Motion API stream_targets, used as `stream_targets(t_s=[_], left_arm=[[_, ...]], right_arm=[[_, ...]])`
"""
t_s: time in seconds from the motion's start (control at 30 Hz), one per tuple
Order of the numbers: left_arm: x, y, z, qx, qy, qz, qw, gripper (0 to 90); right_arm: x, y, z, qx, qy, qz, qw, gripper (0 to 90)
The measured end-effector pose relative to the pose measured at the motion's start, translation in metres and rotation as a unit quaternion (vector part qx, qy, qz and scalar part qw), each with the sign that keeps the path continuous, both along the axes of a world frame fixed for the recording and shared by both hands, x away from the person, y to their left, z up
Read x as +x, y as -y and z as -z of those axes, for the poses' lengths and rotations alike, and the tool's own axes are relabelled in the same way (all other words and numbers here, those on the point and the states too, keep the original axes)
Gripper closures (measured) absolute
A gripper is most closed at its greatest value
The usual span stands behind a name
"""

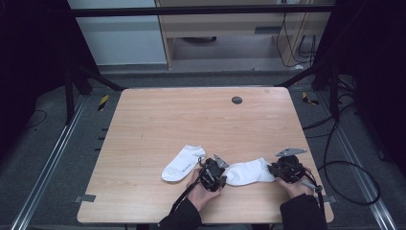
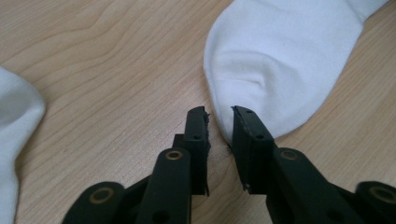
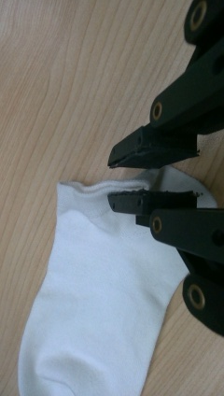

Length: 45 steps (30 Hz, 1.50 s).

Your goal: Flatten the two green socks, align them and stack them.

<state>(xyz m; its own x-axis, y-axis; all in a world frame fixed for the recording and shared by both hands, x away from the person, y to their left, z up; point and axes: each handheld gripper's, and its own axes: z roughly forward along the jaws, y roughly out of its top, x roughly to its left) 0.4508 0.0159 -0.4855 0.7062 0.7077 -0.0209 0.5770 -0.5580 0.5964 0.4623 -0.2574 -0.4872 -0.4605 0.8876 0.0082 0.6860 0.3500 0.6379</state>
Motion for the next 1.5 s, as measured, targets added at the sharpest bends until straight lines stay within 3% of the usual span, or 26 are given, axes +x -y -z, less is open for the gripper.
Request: stream_targets(t_s=[0.17,0.43,0.67,0.8,0.9,1.17,1.5], left_arm=[[0.003,-0.003,0.0,-0.003,-0.007,-0.004,1.0,89.0],[0.001,-0.017,-0.008,-0.013,0.003,-0.005,0.9999,89.5],[-0.008,-0.044,-0.028,-0.008,0.02,-0.003,0.9998,89.6],[-0.013,-0.057,-0.033,-0.002,0.024,-0.004,0.9997,89.6],[-0.019,-0.076,-0.035,0.003,0.026,-0.012,0.9996,89.6],[-0.028,-0.103,-0.032,0.013,0.023,-0.027,0.9993,89.6],[-0.035,-0.126,-0.021,0.028,0.011,-0.033,0.999,89.6]], right_arm=[[-0.002,-0.004,-0.005,0.005,0.0,-0.009,0.9999,85.4],[-0.011,-0.01,-0.018,0.024,0.014,-0.021,0.9994,85.7],[-0.02,-0.034,-0.031,0.039,0.018,-0.048,0.9979,85.8],[-0.024,-0.044,-0.033,0.04,0.018,-0.06,0.9972,85.8],[-0.027,-0.06,-0.033,0.051,0.012,-0.076,0.9958,85.8],[-0.031,-0.093,-0.028,0.054,0.004,-0.105,0.993,85.7],[-0.03,-0.113,-0.021,0.055,0.002,-0.122,0.991,85.4]])
